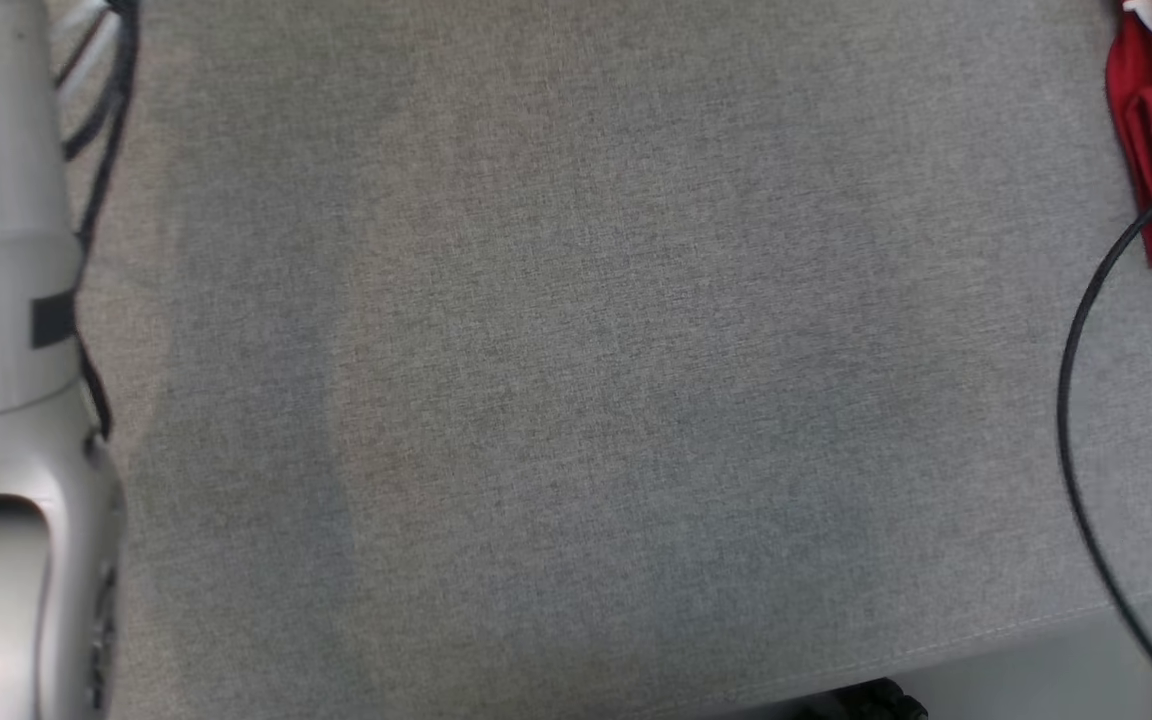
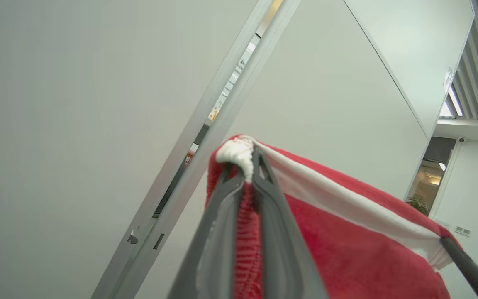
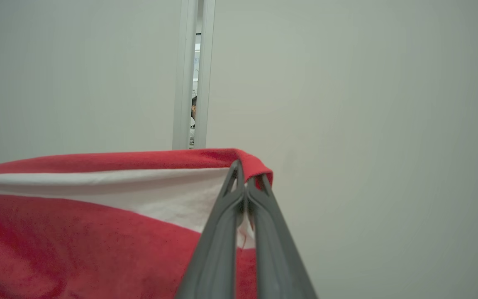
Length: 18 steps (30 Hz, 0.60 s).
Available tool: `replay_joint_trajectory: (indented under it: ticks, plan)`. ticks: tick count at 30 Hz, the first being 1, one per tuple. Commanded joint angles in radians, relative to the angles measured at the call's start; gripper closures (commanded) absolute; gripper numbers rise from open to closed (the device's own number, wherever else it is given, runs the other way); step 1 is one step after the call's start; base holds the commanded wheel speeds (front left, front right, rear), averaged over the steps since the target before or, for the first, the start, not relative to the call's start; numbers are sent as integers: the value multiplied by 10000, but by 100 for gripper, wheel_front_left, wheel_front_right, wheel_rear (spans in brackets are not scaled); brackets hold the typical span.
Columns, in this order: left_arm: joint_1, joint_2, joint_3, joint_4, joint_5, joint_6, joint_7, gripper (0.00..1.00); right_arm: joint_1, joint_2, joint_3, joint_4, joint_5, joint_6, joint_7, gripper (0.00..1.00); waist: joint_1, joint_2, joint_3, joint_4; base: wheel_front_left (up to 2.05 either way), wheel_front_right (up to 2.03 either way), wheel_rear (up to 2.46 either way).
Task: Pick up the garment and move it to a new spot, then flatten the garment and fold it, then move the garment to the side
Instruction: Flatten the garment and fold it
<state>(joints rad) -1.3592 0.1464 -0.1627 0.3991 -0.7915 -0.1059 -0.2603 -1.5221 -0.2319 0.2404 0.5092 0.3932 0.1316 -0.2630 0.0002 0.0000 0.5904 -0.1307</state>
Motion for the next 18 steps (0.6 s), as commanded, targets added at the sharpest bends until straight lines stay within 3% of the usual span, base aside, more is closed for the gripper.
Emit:
replay_joint_trajectory:
  ticks: [1,5,9,18]
  plan:
    - [502,-84,-27,22,186,-97,-44,100,757,108,157,-23,-117,-19,-11,100,-2,0,252,140,0,0,0]
    - [1595,-369,-349,-6,431,-240,-45,100,2003,-284,1141,-249,81,-19,-15,100,-2,0,140,450,0,0,0]
    - [3434,-598,-892,-544,129,-263,-44,100,3643,-1110,2213,-766,901,-18,7,100,-2,0,-288,786,0,0,0]
    - [7721,169,-2534,-1698,-403,-259,-46,100,7581,-3336,2906,-3126,2149,-18,1292,100,-2,0,-2095,1200,0,0,0]
